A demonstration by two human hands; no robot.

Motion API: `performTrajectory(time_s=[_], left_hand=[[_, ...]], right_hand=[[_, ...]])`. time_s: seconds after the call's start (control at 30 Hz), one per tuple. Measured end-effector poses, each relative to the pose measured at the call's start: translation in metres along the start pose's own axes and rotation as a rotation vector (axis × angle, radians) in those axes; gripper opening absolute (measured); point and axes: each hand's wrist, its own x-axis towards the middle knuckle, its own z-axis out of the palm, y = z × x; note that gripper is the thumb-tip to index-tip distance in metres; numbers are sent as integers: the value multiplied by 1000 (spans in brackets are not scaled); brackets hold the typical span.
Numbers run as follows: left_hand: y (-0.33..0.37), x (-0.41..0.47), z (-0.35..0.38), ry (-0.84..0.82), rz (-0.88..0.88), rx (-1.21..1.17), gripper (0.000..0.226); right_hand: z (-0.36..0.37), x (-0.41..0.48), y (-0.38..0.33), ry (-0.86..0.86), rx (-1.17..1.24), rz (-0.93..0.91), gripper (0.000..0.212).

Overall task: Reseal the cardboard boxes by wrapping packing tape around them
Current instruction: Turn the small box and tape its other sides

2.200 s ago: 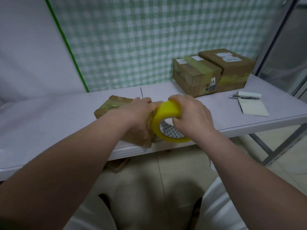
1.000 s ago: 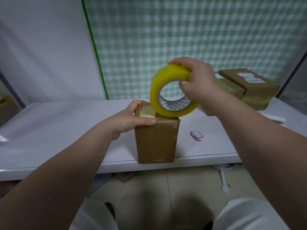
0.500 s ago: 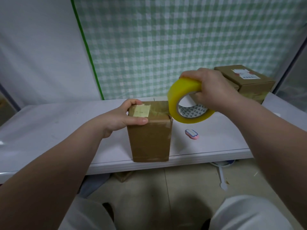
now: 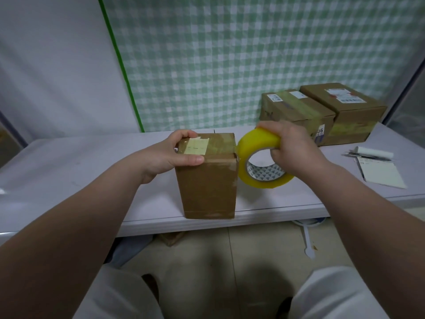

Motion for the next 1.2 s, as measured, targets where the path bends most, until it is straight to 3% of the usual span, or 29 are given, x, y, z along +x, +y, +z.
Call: performTrajectory(time_s=[0.1,0.23,0.33,0.43,0.5,0.67,0.77,0.83,0.93,1.0,1.03,1.13,1.2], left_hand=[[-1,-1,-6,56,59,165,87],[6,-4,-4,194,123,785,70],[11,-3,7,269,64,1135,78],[21,-3,28,223,95,1156,106],[27,-5,45,163,164,1129,111],[30,-3,61,82,235,1162,74],[27,-1,54,66,259,1017,71],[21,-1,55,141,312,900,68],[8,-11,67,503,434,781,55],[2,-25,77,772,398,602,39],[0,-32,82,807,339,452,30],[6,-52,87,530,87,-269,23],[9,-60,88,364,-7,-542,35]], right_hand=[[1,-6,-6,19,-29,20,60],[5,-18,-17,24,-72,46,55],[8,-26,-27,52,-73,77,51],[8,-33,-35,38,-71,110,50],[6,-38,-40,29,-62,122,51],[1,-49,-49,-54,21,181,57],[-1,-55,-55,-132,161,228,58],[-2,-59,-63,-153,349,278,56],[5,-66,-76,-107,607,315,38],[11,-73,-86,-67,705,301,35],[15,-76,-89,-59,749,299,37],[29,-85,-97,-88,880,291,41],[38,-90,-101,-107,865,282,57]])
